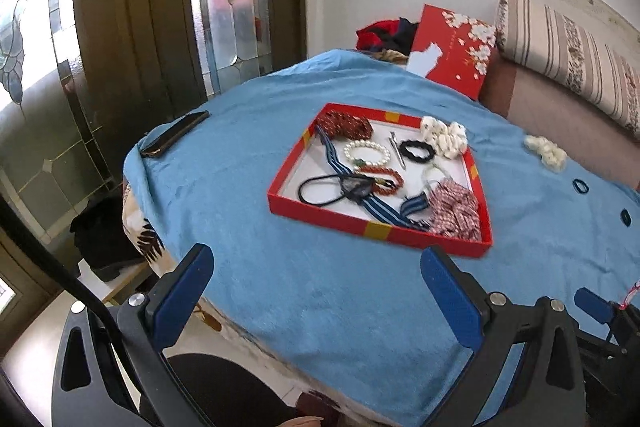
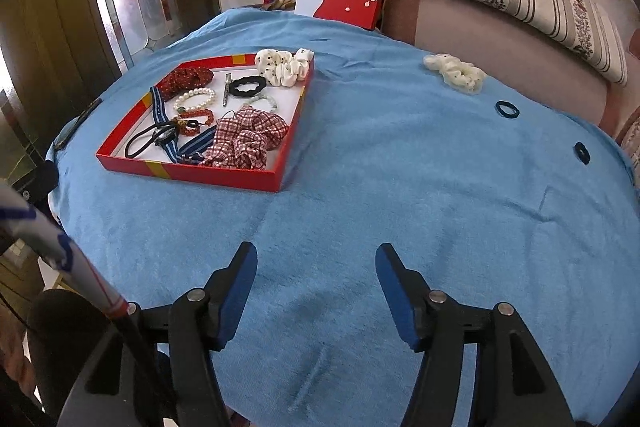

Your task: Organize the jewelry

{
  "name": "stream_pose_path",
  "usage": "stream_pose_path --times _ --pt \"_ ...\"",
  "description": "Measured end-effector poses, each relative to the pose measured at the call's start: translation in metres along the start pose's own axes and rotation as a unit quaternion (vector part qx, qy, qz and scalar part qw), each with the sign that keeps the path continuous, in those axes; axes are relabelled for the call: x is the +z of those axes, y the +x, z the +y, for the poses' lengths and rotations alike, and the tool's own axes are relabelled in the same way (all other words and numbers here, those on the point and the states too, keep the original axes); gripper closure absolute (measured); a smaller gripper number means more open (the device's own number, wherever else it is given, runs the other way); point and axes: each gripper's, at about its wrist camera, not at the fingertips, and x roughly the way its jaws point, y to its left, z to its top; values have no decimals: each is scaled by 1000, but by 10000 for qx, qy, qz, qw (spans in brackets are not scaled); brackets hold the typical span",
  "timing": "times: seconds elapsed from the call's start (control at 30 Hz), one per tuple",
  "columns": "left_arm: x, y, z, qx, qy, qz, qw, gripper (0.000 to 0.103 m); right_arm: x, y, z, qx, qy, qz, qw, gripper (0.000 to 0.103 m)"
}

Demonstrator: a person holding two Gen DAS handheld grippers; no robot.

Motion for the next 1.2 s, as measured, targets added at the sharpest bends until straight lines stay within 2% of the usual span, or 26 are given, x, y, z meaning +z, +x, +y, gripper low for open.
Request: stream_pose_path --times 0.33,0.53,1.2 --pt "-7 3 -25 -93 221 295 9993 0 -7 -6 -9 -73 -33 -54 10000 35" --pt "-9 5 -27 -46 330 323 9989 0 -8 -4 -6 -97 -77 -22 9999 34" --pt "-14 24 0 -194 46 622 9979 0 -13 1 30 -268 -542 106 9981 32"
